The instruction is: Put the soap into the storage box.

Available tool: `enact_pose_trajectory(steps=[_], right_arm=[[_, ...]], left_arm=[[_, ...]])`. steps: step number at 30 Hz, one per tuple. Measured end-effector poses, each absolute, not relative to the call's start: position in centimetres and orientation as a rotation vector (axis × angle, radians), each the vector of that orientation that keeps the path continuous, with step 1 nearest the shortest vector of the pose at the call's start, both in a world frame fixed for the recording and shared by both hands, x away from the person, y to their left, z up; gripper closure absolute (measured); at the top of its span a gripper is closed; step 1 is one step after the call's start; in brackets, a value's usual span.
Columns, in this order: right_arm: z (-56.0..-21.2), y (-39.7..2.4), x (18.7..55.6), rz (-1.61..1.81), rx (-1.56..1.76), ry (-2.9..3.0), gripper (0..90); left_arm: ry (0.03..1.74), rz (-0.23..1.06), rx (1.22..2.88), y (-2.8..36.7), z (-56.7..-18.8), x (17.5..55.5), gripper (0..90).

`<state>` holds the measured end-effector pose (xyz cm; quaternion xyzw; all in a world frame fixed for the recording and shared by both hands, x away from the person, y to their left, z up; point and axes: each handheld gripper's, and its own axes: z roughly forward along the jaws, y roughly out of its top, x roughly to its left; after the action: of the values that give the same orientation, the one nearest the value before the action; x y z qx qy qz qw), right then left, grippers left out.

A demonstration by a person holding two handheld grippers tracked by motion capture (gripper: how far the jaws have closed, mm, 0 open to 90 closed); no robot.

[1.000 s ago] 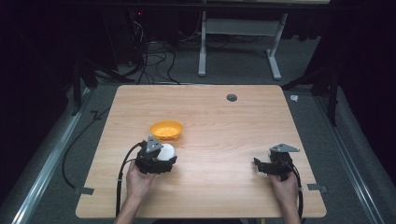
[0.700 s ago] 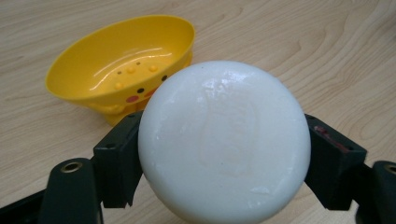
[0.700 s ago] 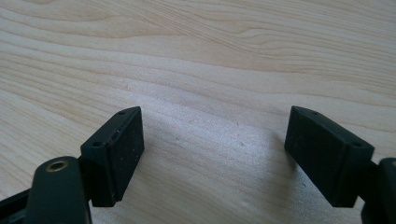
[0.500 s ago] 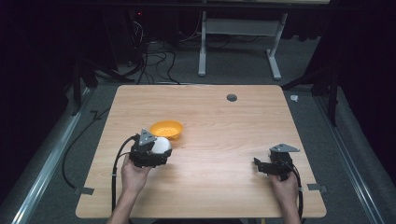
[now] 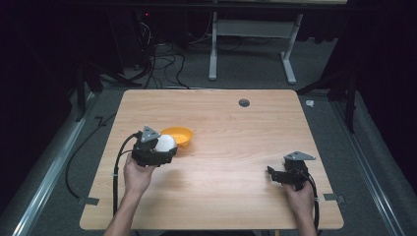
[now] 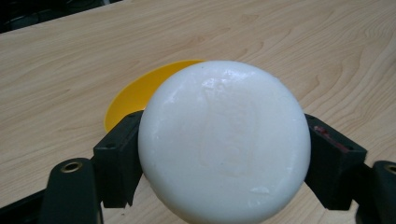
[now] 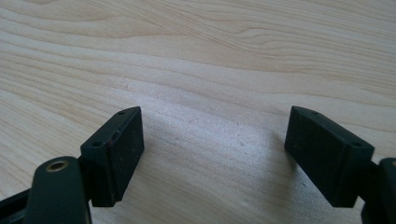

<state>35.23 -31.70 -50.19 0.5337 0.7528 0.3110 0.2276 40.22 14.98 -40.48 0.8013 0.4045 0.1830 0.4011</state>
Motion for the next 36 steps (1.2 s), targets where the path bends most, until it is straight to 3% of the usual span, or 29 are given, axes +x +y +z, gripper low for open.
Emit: enact_pose_trajectory(steps=[36], right_arm=[[-50.2, -31.7, 35.2, 0.856, 1.469, 2.075, 20.5]], left_arm=[[1.088, 0.473, 2.063, 13.6, -40.3, 45.1, 25.0]])
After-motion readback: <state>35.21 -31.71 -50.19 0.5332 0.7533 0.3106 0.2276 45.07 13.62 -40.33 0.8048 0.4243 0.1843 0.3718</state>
